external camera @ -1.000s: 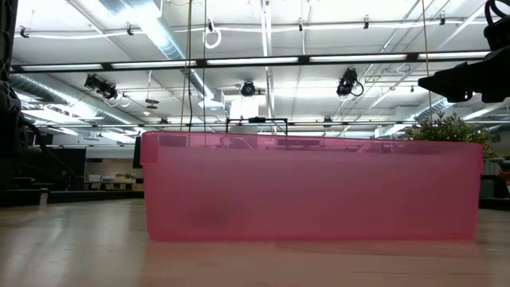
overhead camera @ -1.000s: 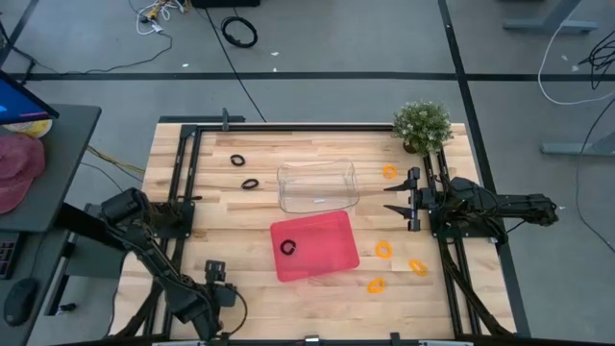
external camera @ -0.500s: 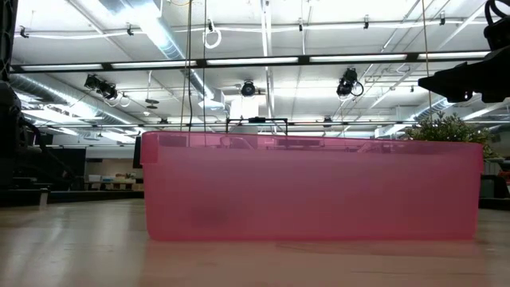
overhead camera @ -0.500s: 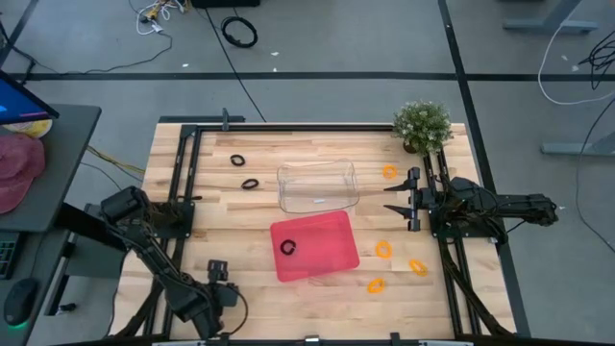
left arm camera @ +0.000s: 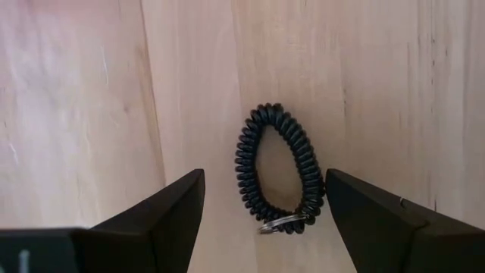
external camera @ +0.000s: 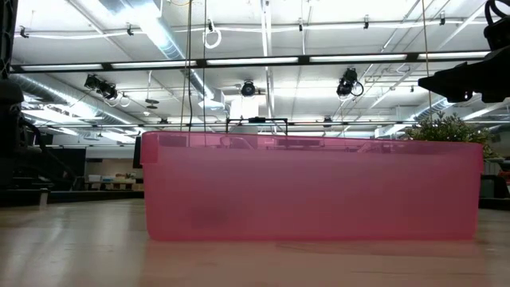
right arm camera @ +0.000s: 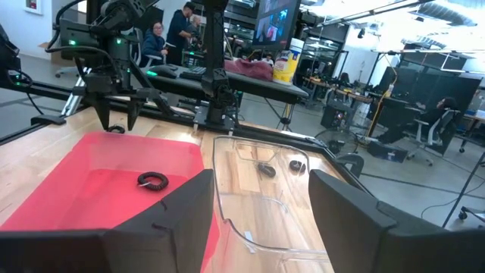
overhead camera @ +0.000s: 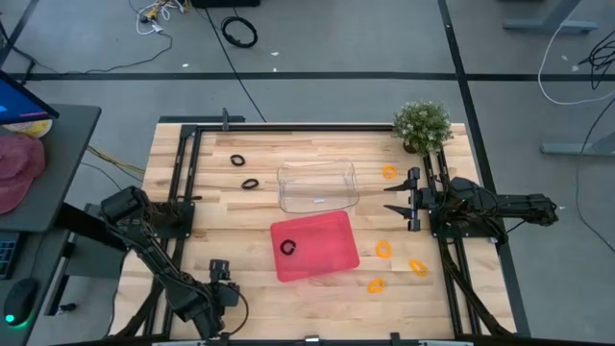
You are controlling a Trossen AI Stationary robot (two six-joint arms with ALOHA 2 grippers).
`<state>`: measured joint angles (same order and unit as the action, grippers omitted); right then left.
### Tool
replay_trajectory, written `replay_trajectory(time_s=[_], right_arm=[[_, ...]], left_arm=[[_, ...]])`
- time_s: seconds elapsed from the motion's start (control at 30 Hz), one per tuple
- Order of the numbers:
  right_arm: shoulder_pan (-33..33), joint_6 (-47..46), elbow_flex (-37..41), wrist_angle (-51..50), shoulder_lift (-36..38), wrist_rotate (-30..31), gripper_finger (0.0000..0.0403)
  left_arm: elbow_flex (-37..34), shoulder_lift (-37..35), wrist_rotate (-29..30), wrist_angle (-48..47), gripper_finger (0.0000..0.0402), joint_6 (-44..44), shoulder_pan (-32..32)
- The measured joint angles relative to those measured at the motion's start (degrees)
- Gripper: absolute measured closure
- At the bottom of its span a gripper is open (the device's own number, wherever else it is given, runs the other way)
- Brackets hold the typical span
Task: Sort spring keychains
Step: Put the bottom black spring keychain into the red bin
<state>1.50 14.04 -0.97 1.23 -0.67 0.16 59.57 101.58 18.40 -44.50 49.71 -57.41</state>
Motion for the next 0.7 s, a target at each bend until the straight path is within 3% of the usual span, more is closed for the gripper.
replay_trajectory(time_s=[0.7], right_arm=[[-0.01, 0.0, -0.02, 0.0, 0.0, 0.0, 0.0181]], left_arm=[[0.13, 1.77, 0.22, 1.09, 0.0125, -1.14, 0.32]])
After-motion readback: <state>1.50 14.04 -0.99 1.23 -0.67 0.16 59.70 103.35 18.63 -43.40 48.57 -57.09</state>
